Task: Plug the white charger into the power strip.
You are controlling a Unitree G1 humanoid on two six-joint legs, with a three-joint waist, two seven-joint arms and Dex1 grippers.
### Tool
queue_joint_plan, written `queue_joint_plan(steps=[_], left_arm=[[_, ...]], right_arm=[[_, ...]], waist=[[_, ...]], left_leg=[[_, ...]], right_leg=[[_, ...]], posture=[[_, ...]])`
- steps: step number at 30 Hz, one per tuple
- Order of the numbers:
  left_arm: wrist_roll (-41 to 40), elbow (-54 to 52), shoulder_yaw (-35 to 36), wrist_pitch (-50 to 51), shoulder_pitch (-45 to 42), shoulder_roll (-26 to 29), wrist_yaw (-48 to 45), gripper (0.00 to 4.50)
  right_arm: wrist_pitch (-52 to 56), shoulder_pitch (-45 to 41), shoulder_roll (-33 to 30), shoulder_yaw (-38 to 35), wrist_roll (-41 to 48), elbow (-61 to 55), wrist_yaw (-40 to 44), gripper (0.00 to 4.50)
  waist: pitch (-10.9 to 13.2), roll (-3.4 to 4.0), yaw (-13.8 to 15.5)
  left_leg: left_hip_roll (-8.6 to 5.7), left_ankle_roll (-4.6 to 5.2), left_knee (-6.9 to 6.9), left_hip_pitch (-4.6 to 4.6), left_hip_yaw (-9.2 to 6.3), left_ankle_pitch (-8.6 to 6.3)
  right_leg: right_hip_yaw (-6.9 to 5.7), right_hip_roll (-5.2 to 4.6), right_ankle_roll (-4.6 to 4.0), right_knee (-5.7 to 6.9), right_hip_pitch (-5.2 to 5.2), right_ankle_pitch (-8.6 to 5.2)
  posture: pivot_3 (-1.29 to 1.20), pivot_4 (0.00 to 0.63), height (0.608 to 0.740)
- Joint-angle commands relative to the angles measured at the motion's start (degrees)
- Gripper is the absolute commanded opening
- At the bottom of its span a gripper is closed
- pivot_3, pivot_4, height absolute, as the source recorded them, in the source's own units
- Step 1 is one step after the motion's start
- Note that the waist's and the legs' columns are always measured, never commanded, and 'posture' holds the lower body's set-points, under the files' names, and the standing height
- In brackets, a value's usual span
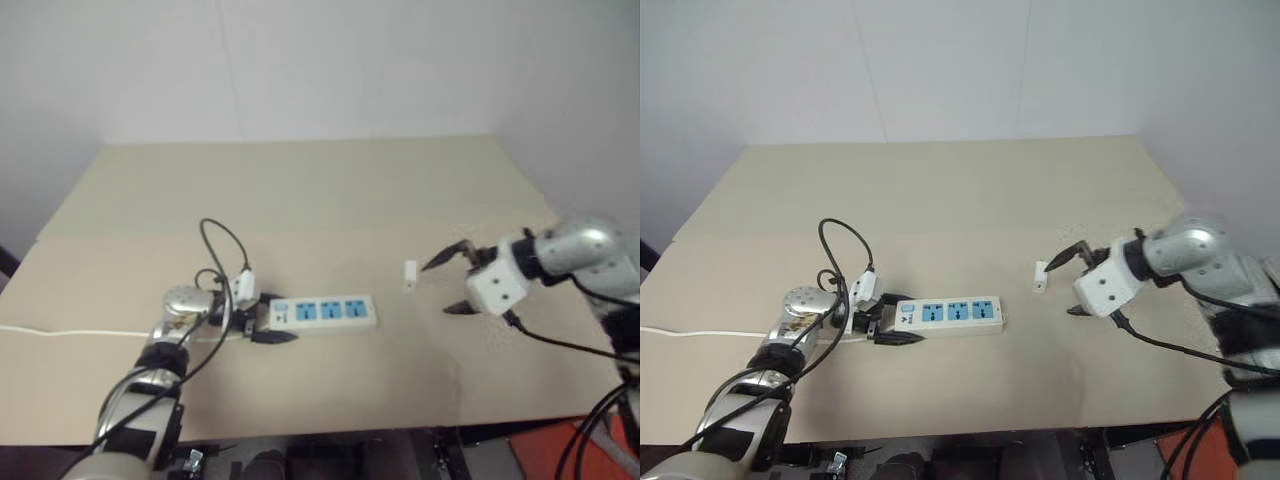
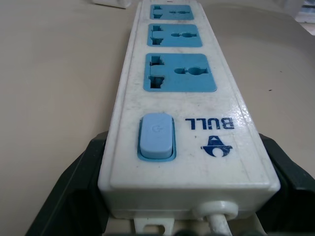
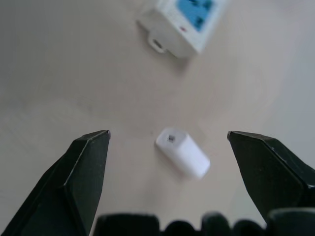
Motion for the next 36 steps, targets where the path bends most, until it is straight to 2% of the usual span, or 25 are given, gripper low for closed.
queue_joint_plan(steps=[1,5,9,15,21,24,28,36], left_arm=[[-1.3,-4.0,-0.9,0.8,1.0,-0.7,-0.2,3.57],[-1.0,-5.7,-1.0,0.8,1.7,-0.8,1.3,3.57],[-1.6,-6.3,-0.7,1.5,1.8,-0.8,2.1,3.57],[-1.6,-6.4,-0.8,1.6,1.7,-1.1,2.8,3.57],[-1.7,-6.5,-1.0,1.5,1.7,-1.6,3.4,3.57],[-1.7,-6.7,-1.0,1.4,1.8,-1.8,3.6,3.57],[-1.8,-6.9,-0.9,1.2,2.2,-1.8,3.9,3.57],[-2.5,-8.1,-0.7,1.3,3.1,-1.3,4.5,3.57]], right_arm=[[-18.2,-10.4,3.9,6.0,-9.9,13.9,-2.8,4.50],[-30.3,-18.8,8.1,10.6,-24.0,24.1,-11.9,4.50],[-33.9,-23.0,9.7,13.1,-37.2,26.7,-23.2,4.50],[-31.1,-28.1,12.2,20.5,-58.1,26.3,-46.6,4.50],[-24.2,-33.3,13.9,33.9,-75.6,28.0,-72.7,4.50],[-21.0,-35.6,15.4,40.8,-81.6,30.4,-84.2,4.50],[-18.0,-37.8,18.0,48.0,-86.5,33.8,-95.5,4.50],[-15.0,-39.8,22.0,56.6,-90.2,38.2,-107.8,4.50]], waist=[[0.0,0.02,-0.2],[0.0,0.04,-0.1],[0.0,0.07,0.2],[-0.1,0.18,-0.4],[-0.1,0.21,-0.8],[-0.1,0.22,-1.1],[-0.1,0.26,-1.3],[-0.2,0.32,-1.4]], left_leg=[[0.00,0.00,0.00,0.02,0.02,0.00],[0.00,-0.03,-0.03,-0.02,-0.02,0.02],[-0.02,-0.12,-0.06,-0.14,-0.03,0.07],[-0.07,-0.55,-0.08,-0.57,0.09,0.32],[-0.15,-0.52,-0.09,-0.58,0.07,0.30],[-0.19,-0.55,-0.11,-0.57,0.07,0.32],[-0.21,-0.54,-0.12,-0.55,0.09,0.31],[-0.23,-0.53,-0.12,-0.49,0.09,0.31]], right_leg=[[0.01,0.00,-0.01,0.01,-0.02,0.00],[0.01,0.00,-0.02,0.10,-0.08,0.01],[0.02,-0.02,-0.03,0.14,-0.27,0.02],[0.21,0.00,-0.10,0.44,-0.98,0.06],[0.27,-0.03,-0.11,0.53,-1.03,0.07],[0.36,-0.02,-0.11,0.63,-1.10,0.06],[0.41,-0.02,-0.11,0.70,-1.11,0.06],[0.46,-0.01,-0.11,0.81,-1.11,0.06]], posture=[[0.00,0.150,0.740],[0.00,0.150,0.740],[0.00,0.150,0.740],[0.00,0.150,0.740],[0.00,0.150,0.740],[0.00,0.150,0.740],[0.00,0.150,0.740],[0.00,0.150,0.740]])
